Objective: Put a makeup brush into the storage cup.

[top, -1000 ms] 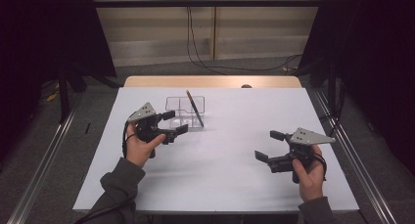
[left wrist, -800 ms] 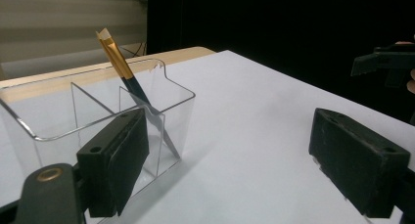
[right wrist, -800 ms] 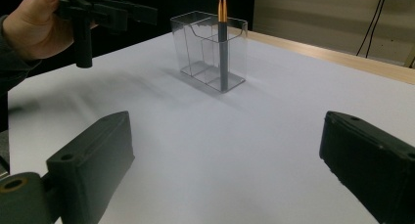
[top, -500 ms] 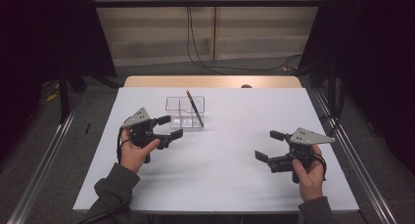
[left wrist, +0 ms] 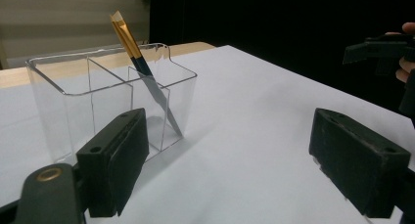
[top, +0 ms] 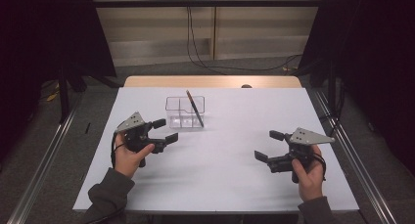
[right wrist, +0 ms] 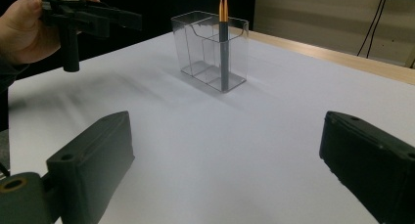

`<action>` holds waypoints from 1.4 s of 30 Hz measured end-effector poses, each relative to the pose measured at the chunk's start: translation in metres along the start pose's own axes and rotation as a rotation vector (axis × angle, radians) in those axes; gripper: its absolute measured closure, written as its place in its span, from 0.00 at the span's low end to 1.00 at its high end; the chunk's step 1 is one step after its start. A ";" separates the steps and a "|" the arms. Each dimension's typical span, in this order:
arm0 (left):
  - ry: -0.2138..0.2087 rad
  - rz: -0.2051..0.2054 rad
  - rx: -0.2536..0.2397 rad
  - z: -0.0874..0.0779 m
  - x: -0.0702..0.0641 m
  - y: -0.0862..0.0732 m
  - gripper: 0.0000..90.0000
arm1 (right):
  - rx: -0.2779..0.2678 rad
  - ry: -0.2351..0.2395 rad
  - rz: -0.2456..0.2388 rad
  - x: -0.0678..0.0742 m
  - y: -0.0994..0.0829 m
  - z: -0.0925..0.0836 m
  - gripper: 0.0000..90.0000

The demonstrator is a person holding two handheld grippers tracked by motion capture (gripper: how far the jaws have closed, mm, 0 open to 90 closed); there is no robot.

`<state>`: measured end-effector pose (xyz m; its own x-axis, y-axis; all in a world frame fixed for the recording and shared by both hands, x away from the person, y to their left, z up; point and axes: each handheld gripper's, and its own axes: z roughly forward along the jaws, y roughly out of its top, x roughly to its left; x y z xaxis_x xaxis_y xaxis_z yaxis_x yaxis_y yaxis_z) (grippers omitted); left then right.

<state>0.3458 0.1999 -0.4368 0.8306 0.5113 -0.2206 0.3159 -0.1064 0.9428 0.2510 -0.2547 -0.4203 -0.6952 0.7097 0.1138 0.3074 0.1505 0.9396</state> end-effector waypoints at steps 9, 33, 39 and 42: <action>0.017 0.004 0.002 -0.009 -0.002 -0.003 0.16 | -0.002 -0.005 -0.003 -0.001 0.000 -0.001 0.06; 0.025 0.012 -0.010 -0.025 -0.005 -0.004 0.16 | 0.005 -0.005 -0.004 -0.002 -0.001 -0.001 0.06; 0.024 0.003 -0.023 -0.029 -0.004 -0.004 0.16 | 0.006 -0.005 -0.008 -0.003 -0.001 0.000 0.06; 0.037 0.000 -0.021 -0.030 -0.004 -0.004 0.16 | 0.005 -0.009 -0.005 -0.003 -0.001 0.000 0.06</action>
<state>0.3274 0.2241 -0.4319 0.8129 0.5425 -0.2120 0.3064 -0.0887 0.9478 0.2528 -0.2569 -0.4216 -0.6912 0.7149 0.1058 0.3070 0.1580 0.9385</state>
